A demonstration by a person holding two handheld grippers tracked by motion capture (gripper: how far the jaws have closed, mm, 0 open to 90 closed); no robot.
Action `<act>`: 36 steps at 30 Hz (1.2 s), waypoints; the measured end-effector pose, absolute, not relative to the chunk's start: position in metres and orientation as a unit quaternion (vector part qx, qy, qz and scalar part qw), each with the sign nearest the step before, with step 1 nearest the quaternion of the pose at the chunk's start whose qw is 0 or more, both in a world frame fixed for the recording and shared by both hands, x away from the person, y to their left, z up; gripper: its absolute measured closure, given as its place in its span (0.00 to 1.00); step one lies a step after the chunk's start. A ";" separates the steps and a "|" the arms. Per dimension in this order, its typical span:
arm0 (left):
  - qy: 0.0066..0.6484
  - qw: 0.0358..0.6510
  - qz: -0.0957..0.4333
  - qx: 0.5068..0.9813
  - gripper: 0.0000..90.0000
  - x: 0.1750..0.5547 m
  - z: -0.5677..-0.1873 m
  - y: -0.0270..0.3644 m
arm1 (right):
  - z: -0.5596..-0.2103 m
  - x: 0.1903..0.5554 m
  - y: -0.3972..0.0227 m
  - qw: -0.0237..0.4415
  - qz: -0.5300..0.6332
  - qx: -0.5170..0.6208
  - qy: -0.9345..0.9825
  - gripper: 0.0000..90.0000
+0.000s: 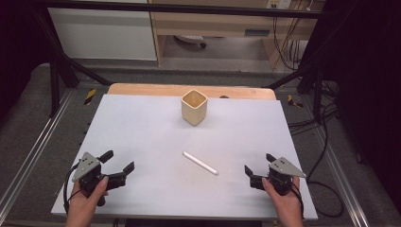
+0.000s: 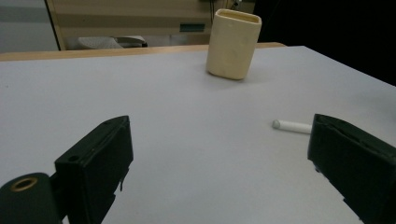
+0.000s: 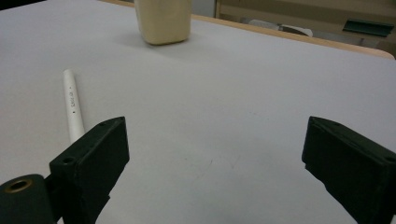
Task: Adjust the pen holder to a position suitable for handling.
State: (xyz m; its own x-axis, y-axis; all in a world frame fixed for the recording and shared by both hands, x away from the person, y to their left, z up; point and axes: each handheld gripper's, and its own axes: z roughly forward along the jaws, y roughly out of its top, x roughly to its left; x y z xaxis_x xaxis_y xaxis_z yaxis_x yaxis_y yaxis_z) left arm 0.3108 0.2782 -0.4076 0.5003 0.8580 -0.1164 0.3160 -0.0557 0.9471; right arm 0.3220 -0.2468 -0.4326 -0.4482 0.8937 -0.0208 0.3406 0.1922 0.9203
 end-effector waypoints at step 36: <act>0.424 0.522 0.252 0.695 0.07 0.310 -0.409 0.274 | -0.442 0.314 -0.200 0.218 0.393 0.365 0.815 0.04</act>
State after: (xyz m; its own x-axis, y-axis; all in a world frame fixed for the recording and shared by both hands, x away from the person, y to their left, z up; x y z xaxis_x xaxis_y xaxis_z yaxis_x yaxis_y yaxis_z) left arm 0.3099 0.2736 -0.4092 0.5128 0.8535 -0.0925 0.3269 -0.0945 0.9403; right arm 0.3137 -0.1997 -0.4418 -0.6388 0.7663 -0.0689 0.4228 0.4245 0.8007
